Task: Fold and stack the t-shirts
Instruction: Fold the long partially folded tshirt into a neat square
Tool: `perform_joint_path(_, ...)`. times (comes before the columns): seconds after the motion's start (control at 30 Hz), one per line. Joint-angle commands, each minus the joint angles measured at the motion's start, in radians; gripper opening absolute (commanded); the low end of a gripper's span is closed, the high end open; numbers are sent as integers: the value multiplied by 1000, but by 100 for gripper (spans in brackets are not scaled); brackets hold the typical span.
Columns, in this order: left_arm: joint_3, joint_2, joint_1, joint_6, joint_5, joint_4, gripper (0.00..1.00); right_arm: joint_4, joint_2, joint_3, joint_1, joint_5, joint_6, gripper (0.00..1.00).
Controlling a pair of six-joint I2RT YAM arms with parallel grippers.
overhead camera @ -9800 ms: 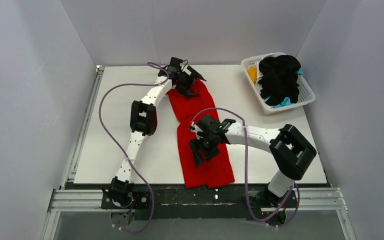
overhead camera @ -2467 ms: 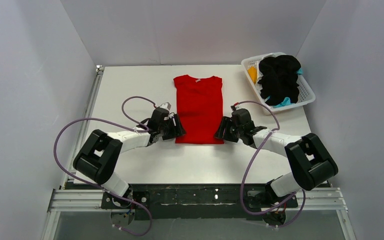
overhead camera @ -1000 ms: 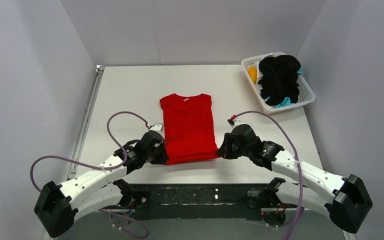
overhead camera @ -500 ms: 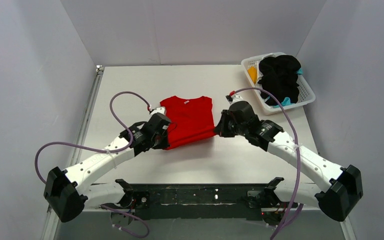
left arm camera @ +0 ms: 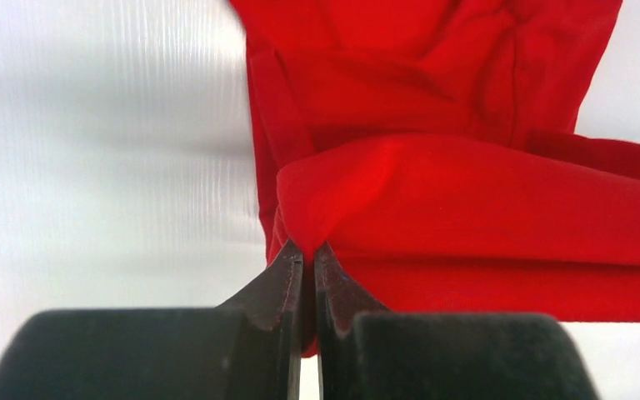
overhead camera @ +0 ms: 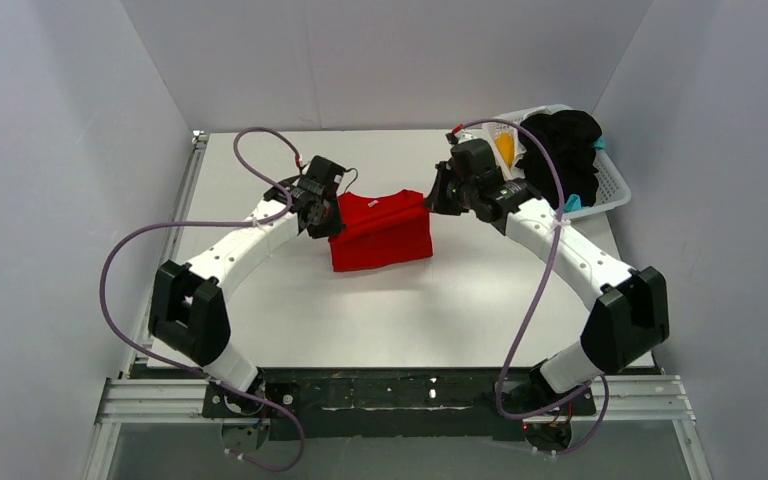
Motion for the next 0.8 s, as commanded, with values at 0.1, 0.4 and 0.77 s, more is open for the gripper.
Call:
perform_joint_path(0.1,178,156,90,6,-56,-258,0,20,135,192,-108,5,-34,1)
perform_joint_path(0.4,304,315,145,-47,-62,-291,0,26,347,339,-151,-2,-33,1)
perform_joint_path(0.77,440,489,200,-101,-53,-299,35,45,604,573,-194,-91,-6,23)
